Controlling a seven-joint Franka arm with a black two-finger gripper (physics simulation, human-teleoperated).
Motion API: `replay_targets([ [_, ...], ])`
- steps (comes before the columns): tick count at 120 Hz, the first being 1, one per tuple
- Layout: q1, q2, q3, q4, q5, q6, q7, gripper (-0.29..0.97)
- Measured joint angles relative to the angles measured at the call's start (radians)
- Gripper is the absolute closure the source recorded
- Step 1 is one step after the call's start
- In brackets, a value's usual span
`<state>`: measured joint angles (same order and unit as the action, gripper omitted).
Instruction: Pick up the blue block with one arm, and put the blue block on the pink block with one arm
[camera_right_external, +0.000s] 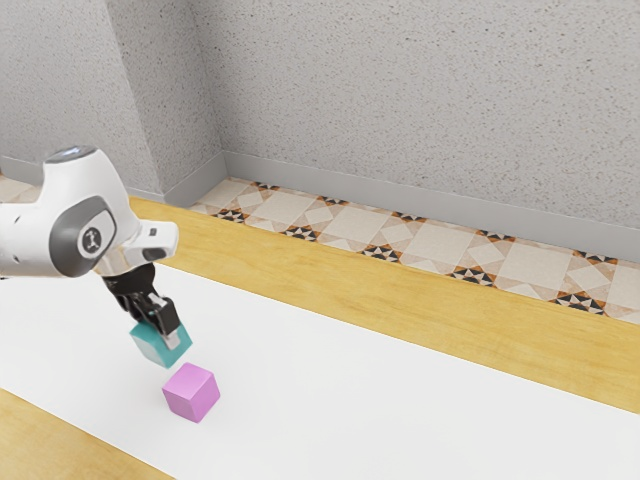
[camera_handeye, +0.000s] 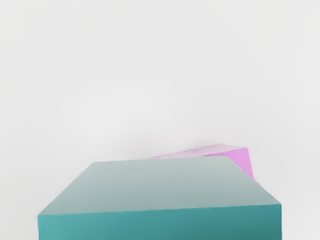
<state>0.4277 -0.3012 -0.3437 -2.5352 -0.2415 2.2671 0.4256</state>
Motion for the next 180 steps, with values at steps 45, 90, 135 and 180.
replay_targets([
  [45, 0.000, 0.016, -0.045, -0.033, -0.016, 0.043, -0.045, 0.32],
  [90, 0.000, -0.001, -0.078, -0.064, -0.038, 0.068, -0.072, 0.32],
  [135, 0.000, -0.024, -0.109, -0.082, -0.066, 0.067, -0.087, 0.32],
  [180, 0.000, -0.026, -0.113, -0.081, -0.076, 0.064, -0.085, 0.11],
])
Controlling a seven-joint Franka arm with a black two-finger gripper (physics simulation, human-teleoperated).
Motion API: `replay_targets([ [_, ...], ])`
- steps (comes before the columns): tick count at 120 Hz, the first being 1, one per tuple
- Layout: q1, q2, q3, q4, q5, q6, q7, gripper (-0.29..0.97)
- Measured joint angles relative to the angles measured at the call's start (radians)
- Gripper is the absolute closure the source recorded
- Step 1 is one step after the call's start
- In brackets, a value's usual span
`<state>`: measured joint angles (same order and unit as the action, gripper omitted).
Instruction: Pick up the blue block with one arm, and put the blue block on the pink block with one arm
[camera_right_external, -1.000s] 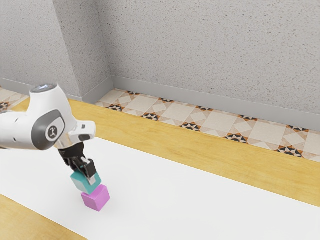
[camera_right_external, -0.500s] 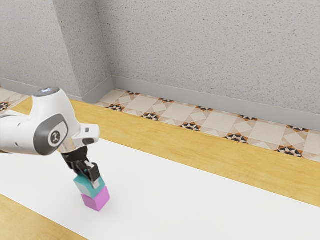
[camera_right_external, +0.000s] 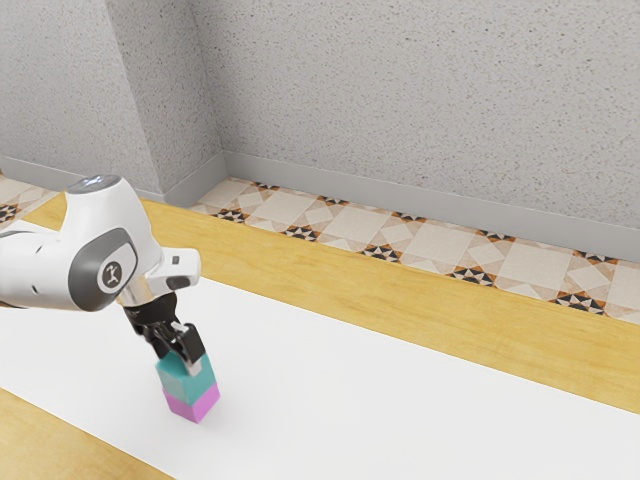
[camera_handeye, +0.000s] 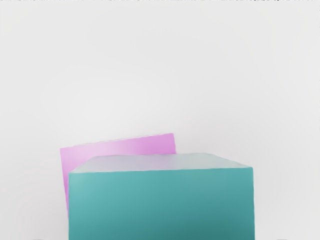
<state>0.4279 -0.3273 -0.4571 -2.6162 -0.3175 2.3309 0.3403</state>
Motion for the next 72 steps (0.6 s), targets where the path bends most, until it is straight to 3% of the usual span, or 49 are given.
replay_targets([
  [72, 0.002, -0.084, 0.011, 0.134, 0.018, -0.161, 0.009, 0.01],
])
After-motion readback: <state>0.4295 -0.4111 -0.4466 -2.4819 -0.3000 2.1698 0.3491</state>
